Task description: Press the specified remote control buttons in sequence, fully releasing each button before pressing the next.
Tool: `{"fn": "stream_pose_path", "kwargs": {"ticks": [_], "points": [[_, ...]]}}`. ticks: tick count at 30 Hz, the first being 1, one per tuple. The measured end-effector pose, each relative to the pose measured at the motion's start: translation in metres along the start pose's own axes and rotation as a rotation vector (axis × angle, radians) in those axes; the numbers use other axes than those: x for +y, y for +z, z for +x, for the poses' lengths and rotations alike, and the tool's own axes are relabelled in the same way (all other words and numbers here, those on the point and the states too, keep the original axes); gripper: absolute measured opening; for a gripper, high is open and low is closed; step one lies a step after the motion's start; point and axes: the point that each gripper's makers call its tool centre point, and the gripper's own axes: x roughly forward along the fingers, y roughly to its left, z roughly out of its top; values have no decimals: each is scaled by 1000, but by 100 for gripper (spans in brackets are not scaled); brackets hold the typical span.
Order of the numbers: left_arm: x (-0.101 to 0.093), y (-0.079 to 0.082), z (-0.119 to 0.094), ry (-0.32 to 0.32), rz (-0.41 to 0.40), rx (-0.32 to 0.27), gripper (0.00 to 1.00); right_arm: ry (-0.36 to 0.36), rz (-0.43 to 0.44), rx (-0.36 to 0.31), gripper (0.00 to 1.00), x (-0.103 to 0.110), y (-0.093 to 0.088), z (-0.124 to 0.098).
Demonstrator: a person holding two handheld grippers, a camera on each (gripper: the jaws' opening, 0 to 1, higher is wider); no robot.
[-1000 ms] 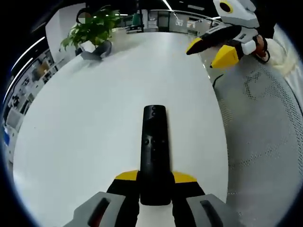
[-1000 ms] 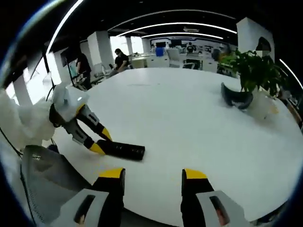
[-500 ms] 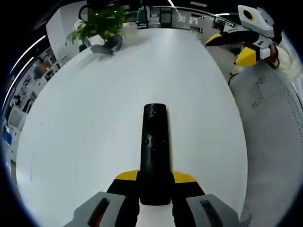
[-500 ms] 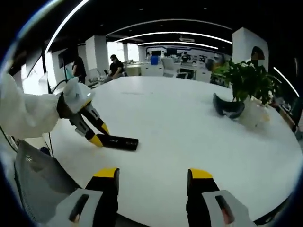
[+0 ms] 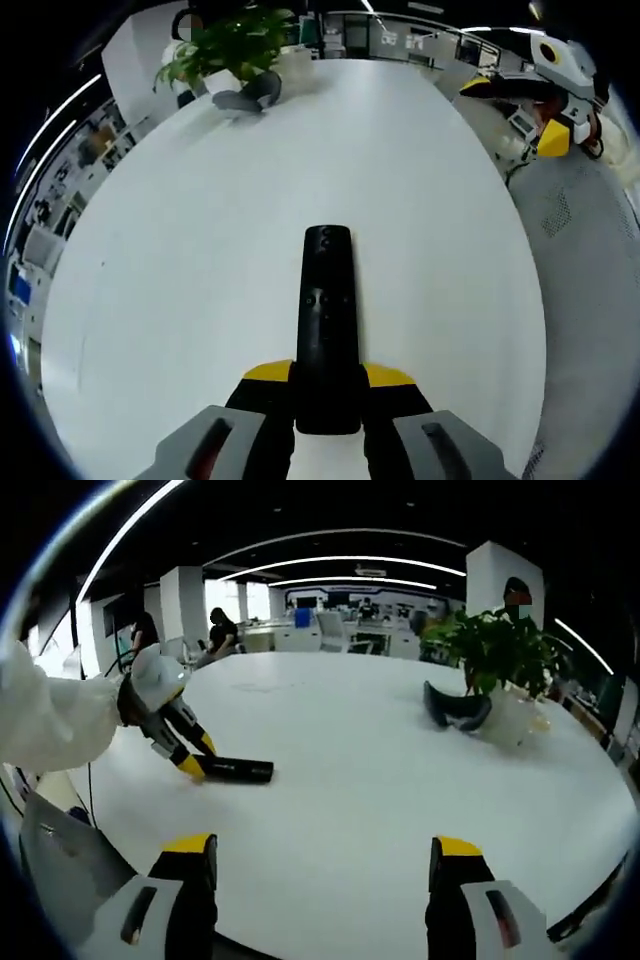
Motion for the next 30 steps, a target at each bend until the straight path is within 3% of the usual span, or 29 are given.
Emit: {"fn": "stream_pose_path", "kwargs": {"ticks": [2, 5, 10, 30], "points": [[10, -1, -1, 18, -7, 2, 23, -29, -5, 16, 96, -4, -3, 0], [20, -3, -1, 19, -18, 2, 23, -71, 3, 14, 99, -12, -3, 0], [26, -1, 3, -1, -32, -8, 23, -77, 20, 99, 98, -15, -19, 4], [85, 6, 13, 10, 51, 58, 24, -109, -24, 134, 94, -19, -25, 4]]}}
